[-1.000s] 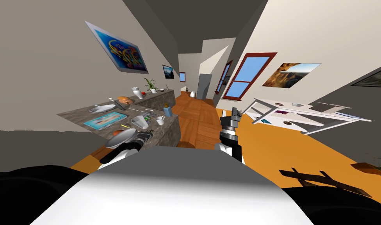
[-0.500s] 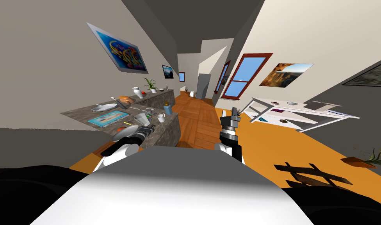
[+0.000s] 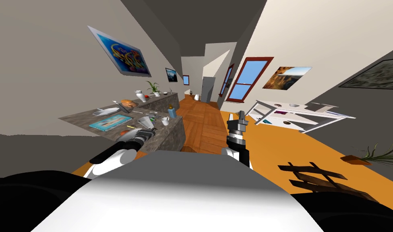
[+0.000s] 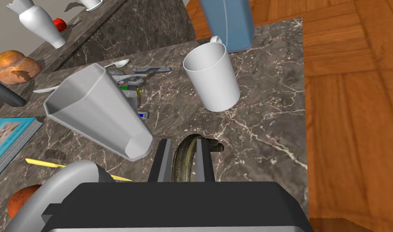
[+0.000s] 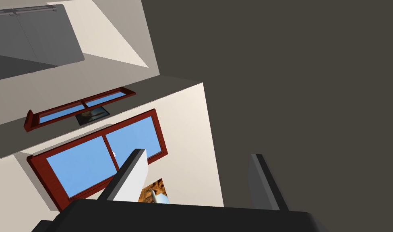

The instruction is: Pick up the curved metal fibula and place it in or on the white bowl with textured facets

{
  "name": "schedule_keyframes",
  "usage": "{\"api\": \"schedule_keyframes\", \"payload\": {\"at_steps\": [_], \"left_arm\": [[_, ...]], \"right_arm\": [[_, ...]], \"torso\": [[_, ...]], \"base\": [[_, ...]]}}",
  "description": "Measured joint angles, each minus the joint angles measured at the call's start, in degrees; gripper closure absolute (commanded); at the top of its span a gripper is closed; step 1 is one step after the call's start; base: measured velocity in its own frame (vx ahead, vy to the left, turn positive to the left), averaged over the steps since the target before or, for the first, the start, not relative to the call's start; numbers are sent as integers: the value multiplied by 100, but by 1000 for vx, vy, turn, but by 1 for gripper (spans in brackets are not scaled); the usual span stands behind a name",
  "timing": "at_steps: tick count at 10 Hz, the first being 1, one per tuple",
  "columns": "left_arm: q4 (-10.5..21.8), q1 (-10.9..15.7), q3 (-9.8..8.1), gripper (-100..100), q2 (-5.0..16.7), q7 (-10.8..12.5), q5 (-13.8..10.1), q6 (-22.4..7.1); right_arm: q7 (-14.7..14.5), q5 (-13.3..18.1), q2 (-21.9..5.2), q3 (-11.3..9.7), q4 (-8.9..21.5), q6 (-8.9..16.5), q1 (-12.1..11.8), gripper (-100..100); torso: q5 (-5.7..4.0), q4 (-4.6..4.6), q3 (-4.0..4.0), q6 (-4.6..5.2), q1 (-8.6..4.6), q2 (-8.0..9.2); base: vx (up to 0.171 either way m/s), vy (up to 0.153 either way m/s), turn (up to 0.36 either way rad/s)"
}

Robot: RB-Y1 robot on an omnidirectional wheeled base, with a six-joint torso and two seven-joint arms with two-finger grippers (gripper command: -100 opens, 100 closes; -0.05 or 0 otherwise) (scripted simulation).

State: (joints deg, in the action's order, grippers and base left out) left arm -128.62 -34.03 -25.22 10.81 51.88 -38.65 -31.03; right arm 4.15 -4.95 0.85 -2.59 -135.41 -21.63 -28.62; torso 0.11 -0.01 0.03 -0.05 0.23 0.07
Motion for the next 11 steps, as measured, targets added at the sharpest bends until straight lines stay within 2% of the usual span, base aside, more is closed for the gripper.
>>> {"api": "schedule_keyframes", "payload": {"at_steps": [2,5,7,10,11], "left_arm": [[-106,-210,-261,100,68,38,-97,-52],[1,-478,-585,100,147,-24,-203,37],[-101,-692,-903,100,173,10,-241,-63],[-56,-1005,-1336,100,262,-26,-367,-52],[-133,-1079,-1459,100,197,-16,-306,-108]], "right_arm": [[0,0,0,0,0,0,0,0],[0,0,-1,1,0,0,-1,0],[0,0,-1,1,0,0,-1,0],[0,0,-1,1,0,0,-1,0],[0,0,-1,1,0,0,-1,0]], "torso": [[2,-2,-7,0,15,-12],[5,-4,-11,-1,24,-19],[4,-3,-10,-2,28,-18],[4,-4,-13,-1,28,-22],[3,-3,-12,1,22,-21]], "base": [[26,36,-53],[29,44,-58],[38,57,-58],[37,54,-54],[32,48,-51]]}}
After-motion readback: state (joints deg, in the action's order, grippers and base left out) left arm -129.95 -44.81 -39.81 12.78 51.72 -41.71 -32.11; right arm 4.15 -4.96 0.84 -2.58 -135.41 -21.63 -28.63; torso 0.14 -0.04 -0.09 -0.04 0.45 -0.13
